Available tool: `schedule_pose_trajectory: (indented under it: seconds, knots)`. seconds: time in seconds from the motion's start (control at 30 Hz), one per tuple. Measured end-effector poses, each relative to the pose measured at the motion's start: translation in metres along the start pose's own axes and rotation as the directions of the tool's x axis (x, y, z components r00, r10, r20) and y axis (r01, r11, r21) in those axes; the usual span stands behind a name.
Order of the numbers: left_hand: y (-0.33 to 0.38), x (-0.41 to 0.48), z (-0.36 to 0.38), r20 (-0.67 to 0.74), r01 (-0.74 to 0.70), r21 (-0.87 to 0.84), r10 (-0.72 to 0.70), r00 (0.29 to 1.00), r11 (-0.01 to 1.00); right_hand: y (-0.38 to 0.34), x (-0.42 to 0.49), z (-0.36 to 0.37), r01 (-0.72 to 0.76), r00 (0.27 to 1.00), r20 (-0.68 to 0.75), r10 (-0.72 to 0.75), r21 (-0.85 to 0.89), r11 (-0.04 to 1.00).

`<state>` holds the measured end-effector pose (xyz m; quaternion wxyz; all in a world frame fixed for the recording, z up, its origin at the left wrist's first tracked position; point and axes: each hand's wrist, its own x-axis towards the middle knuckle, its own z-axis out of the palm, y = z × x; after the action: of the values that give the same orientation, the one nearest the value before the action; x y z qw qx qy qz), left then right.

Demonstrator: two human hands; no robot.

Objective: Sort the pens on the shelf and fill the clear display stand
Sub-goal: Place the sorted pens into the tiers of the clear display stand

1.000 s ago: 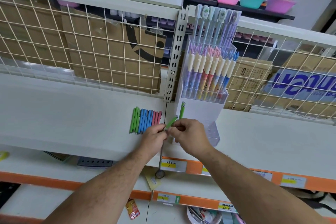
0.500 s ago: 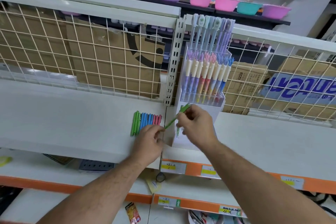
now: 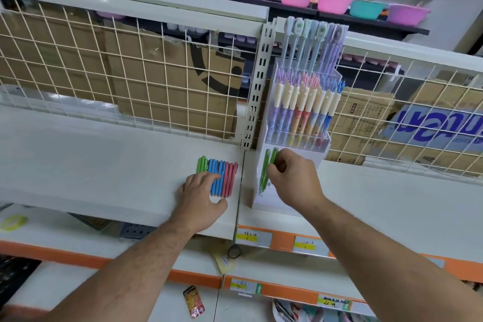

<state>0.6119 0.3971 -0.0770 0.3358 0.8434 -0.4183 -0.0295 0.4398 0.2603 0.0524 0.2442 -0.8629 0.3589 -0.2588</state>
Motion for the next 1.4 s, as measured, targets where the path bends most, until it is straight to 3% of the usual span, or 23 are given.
schedule_pose_trajectory:
  seconds: [0.4, 1.13, 1.4]
  knots:
    - [0.0, 0.0, -0.001, 0.037, -0.01, -0.004, 0.01, 0.999, 1.0, 0.01, -0.005, 0.018, -0.021, 0.997, 0.074, 0.03, -0.119, 0.993]
    - [0.002, -0.001, -0.002, 0.045, 0.007, -0.055, -0.004, 0.999, 0.998, 0.017, -0.005, 0.025, -0.111, 0.991, 0.076, 0.112, -0.008, 0.994]
    - [0.003, -0.001, -0.004, 0.064, 0.021, -0.067, -0.017, 0.998, 0.998, 0.02, -0.01, 0.022, -0.134, 0.99, 0.044, 0.136, -0.043, 0.99]
